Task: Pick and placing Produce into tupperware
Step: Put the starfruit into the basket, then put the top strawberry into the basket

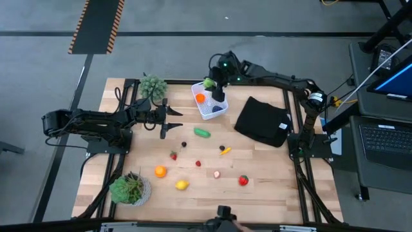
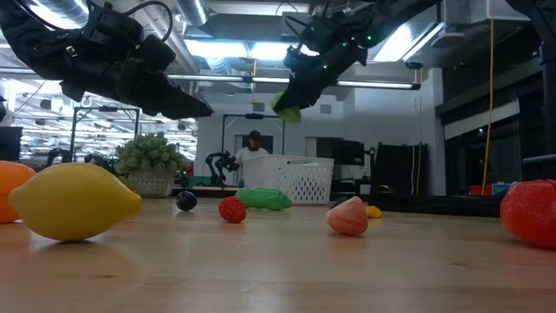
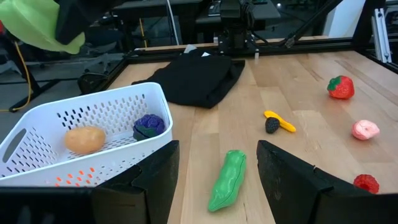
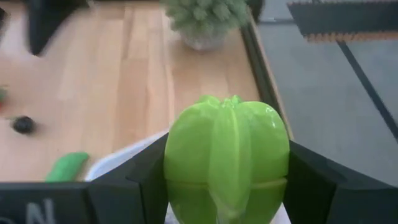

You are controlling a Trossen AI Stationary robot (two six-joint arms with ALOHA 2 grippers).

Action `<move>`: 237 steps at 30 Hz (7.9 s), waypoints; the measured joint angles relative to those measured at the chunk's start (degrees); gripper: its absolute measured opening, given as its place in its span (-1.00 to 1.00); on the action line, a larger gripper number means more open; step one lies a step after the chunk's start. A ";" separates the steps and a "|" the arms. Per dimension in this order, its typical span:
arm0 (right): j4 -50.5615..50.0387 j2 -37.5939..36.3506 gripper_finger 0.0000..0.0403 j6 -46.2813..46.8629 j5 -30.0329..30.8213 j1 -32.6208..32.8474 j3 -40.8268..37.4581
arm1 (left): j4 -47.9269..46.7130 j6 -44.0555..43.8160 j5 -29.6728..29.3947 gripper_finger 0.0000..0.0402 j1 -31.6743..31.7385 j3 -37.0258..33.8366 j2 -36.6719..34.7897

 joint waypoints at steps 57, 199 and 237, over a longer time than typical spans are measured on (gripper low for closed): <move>-3.27 14.21 0.44 1.36 -4.79 1.01 1.81 | -0.07 -0.02 -0.01 0.03 0.02 0.00 0.00; 77.14 -23.63 0.43 18.01 -6.73 23.56 -63.29 | -79.56 -93.09 -42.23 0.03 -50.70 41.25 26.08; 74.90 -23.63 0.43 17.94 -6.76 23.55 -63.26 | -71.93 -95.77 -37.44 0.03 -46.10 38.97 38.93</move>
